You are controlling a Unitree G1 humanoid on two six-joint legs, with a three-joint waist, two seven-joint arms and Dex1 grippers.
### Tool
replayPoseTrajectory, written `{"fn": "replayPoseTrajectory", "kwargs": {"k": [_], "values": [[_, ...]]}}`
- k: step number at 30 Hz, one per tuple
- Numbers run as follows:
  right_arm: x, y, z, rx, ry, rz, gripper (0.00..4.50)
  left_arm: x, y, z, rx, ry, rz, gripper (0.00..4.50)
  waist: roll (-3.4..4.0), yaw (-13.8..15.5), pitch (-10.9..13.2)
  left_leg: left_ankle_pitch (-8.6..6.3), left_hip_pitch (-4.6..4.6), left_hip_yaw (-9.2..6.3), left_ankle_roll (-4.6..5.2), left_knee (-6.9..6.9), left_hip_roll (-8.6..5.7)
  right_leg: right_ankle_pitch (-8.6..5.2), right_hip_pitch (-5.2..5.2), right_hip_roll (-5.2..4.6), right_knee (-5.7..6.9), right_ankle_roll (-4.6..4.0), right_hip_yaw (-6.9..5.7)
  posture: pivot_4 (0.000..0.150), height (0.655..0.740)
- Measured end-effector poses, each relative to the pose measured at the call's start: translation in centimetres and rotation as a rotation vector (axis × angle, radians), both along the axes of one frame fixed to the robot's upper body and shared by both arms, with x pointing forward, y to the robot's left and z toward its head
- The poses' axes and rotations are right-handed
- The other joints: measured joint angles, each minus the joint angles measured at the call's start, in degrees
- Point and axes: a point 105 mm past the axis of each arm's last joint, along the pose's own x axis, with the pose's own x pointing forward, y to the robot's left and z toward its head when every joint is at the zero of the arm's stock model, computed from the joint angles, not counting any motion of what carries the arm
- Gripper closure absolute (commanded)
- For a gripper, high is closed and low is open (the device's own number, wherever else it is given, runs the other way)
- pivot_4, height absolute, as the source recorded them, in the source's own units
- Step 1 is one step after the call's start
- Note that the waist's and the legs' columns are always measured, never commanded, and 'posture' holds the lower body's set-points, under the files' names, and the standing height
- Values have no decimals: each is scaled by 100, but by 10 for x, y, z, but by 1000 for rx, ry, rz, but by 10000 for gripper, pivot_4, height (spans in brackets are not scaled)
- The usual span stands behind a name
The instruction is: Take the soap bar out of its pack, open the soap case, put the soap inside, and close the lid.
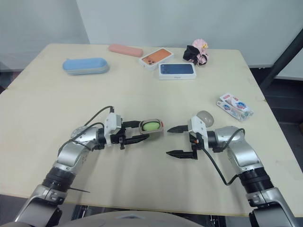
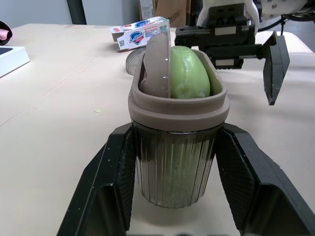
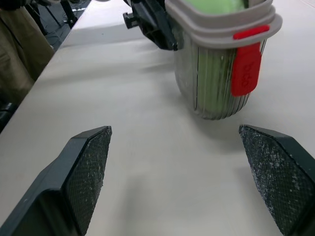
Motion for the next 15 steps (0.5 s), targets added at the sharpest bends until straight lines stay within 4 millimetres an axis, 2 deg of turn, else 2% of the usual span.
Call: {"fn": "replayPoseTrajectory", "kwargs": {"k": [15], "values": [[5, -3, -5, -5, -109, -37, 408, -9, 1, -4, 37, 28, -72, 26300, 0, -54, 0, 2, 1, 0, 4, -1, -1, 0, 1, -2, -1, 0, -1, 1500, 7400]]}}
